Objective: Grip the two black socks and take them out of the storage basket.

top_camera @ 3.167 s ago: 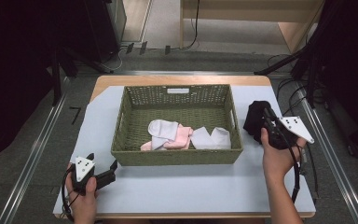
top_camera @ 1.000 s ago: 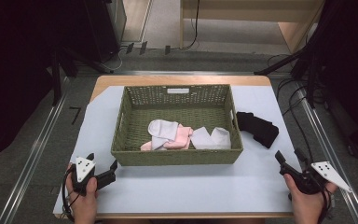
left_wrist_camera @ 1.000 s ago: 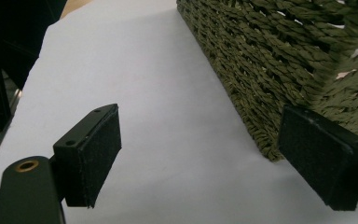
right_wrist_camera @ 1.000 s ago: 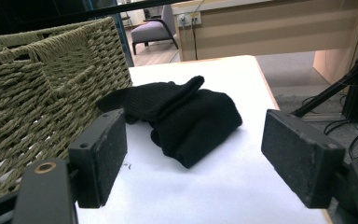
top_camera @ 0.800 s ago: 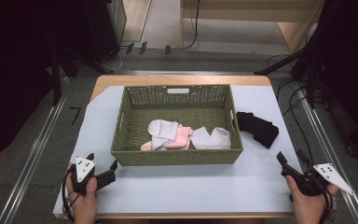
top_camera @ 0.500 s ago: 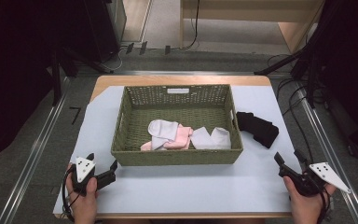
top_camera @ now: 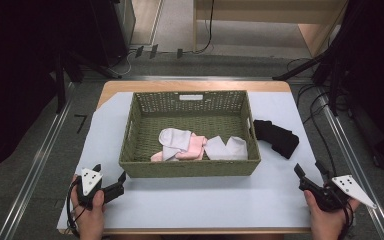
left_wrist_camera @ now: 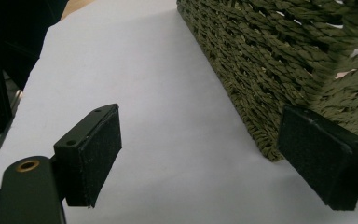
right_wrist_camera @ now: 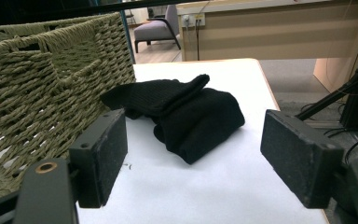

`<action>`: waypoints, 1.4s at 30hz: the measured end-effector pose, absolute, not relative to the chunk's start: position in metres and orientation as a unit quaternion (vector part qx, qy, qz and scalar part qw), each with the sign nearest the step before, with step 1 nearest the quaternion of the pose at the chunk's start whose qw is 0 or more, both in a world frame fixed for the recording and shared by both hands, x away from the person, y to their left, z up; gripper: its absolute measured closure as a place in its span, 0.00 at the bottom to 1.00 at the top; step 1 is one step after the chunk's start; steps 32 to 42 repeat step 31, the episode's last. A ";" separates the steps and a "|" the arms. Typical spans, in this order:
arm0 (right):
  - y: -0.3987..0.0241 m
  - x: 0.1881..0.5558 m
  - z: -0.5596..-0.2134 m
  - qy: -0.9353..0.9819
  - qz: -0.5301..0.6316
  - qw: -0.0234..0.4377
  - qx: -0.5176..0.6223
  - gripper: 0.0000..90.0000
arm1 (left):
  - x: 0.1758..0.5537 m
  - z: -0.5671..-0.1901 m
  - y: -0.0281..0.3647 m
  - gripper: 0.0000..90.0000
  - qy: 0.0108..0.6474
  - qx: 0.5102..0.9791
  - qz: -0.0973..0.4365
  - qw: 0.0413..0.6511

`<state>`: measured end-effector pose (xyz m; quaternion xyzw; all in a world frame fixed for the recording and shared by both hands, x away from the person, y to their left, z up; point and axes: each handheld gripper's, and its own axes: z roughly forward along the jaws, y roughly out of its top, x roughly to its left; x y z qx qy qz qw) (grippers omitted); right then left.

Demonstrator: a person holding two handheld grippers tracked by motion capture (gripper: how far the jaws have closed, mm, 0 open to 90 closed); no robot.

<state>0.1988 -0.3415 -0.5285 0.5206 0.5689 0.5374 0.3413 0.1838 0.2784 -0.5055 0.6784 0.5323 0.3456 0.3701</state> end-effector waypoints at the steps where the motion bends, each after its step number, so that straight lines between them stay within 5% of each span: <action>1: -0.342 0.199 -0.529 0.568 0.538 0.341 0.521 0.25 | 0.184 -0.506 0.278 0.17 0.532 0.678 0.346 0.370; 42: -0.336 0.199 -0.528 0.581 0.518 0.351 0.520 0.23 | 0.185 -0.505 0.280 0.16 0.533 0.680 0.342 0.370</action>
